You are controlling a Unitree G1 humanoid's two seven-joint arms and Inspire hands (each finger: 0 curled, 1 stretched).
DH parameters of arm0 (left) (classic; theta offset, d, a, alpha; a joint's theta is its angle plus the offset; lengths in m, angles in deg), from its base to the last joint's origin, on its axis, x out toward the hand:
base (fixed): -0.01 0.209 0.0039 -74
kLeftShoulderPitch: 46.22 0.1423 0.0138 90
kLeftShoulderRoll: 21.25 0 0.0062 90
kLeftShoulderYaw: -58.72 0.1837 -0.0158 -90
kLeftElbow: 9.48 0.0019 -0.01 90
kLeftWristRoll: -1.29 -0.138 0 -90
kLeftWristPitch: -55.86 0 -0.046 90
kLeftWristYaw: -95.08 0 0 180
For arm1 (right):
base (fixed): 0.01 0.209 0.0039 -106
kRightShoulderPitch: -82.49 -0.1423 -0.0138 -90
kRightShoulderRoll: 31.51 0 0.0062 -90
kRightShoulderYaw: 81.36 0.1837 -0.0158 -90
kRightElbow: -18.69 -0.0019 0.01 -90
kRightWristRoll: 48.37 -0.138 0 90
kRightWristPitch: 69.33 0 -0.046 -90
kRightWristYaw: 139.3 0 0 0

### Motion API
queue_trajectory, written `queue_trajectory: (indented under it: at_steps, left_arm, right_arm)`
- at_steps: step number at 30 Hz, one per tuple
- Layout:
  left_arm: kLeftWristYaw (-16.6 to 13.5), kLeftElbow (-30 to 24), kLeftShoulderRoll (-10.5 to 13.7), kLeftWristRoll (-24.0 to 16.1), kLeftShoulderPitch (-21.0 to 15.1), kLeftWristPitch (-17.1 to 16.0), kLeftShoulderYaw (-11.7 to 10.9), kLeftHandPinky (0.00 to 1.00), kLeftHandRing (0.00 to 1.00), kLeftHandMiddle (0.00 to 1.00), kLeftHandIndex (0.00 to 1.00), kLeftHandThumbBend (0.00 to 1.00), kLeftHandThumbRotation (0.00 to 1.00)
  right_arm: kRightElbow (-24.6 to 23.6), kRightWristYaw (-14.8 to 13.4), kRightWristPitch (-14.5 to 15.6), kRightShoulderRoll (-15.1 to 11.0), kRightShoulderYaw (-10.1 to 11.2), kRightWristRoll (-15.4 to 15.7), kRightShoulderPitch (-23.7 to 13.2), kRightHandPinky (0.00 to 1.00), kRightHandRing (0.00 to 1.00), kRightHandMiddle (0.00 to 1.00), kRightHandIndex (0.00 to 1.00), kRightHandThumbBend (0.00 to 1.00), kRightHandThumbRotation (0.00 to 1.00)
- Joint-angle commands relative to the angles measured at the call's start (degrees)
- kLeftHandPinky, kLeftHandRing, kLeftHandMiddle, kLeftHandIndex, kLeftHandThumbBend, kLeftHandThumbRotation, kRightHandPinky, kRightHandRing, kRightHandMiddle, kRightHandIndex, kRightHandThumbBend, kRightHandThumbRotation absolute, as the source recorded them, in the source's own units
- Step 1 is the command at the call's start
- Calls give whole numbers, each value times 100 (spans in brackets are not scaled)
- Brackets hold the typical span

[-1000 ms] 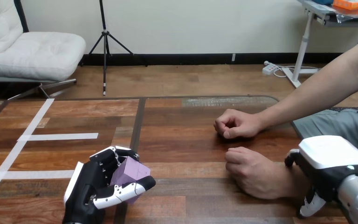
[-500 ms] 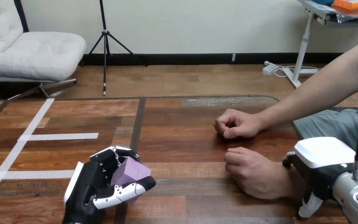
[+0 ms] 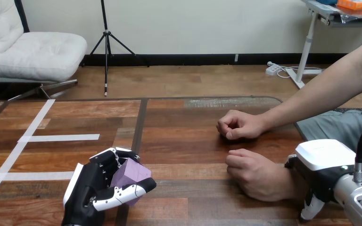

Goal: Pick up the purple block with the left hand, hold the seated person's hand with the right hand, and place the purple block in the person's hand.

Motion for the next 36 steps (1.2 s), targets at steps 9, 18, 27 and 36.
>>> queue_trajectory:
  at_steps: [9, 18, 27, 36]
  left_arm:
    - [0, -297, 30, -1, -318, -82, -104, 33, 39, 46, 48, 93, 10]
    - [11, -329, 19, -7, -306, -52, -119, 33, 39, 46, 47, 93, 10]
    - [55, -287, 25, -4, -314, -115, -133, 33, 39, 46, 48, 93, 11]
    - [84, -301, 14, 34, -295, -102, -144, 33, 40, 46, 47, 93, 11]
  right_arm:
    - [219, -290, -78, -153, -86, -25, -353, 59, 63, 66, 67, 78, 1]
    - [318, -357, -84, -167, -121, -22, -373, 62, 65, 67, 67, 74, 0]
    - [429, -303, -62, -192, -178, -2, -410, 64, 67, 70, 70, 76, 0]
    - [622, -444, -14, -116, -161, -111, -425, 60, 65, 69, 69, 77, 0]
